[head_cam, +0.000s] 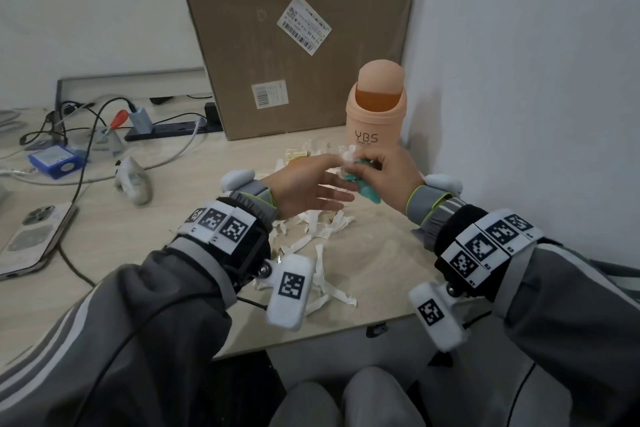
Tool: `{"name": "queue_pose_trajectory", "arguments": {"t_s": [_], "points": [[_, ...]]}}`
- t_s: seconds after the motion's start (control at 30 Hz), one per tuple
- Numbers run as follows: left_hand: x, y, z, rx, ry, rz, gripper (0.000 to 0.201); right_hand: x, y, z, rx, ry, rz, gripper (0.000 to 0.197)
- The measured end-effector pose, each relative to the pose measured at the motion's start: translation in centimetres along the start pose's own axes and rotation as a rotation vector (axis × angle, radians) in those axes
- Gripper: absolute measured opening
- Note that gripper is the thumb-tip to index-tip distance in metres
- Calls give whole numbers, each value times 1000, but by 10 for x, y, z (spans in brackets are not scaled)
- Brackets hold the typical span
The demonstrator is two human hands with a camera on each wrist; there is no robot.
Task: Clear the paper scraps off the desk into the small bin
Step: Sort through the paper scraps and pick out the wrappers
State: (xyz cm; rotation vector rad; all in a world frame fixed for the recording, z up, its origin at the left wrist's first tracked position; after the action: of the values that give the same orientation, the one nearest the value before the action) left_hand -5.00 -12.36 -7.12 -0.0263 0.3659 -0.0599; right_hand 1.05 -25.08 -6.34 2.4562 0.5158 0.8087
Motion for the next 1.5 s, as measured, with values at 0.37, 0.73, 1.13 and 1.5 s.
{"name": "queue_pose_trajectory", "arguments": {"t_s": [0.37, 0.73, 1.13, 1.5], "points": [[27, 10, 14, -154, -185, 205, 13, 13, 4, 5, 192, -142, 90, 25], [70, 20, 52, -187, -195, 320, 17, 47, 20, 19, 203, -130, -172, 47], [135, 29, 98, 455, -419, 489, 30, 122, 64, 59, -170, -74, 302, 30], [171, 26, 84, 848, -505, 553, 32, 151, 51, 76, -685, -90, 64, 21]]}}
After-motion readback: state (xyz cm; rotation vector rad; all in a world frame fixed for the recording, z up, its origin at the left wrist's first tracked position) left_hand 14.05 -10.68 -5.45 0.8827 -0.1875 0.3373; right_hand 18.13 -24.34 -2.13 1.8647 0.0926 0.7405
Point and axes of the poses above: each hand's wrist, its own x-axis towards the middle knuckle, its own y-axis out of the back of the hand, z = x × y, the point moved 4 cm from there along x, towards the middle knuckle, and after that the axes turned 3 degrees about y, right-handed, at the moved point
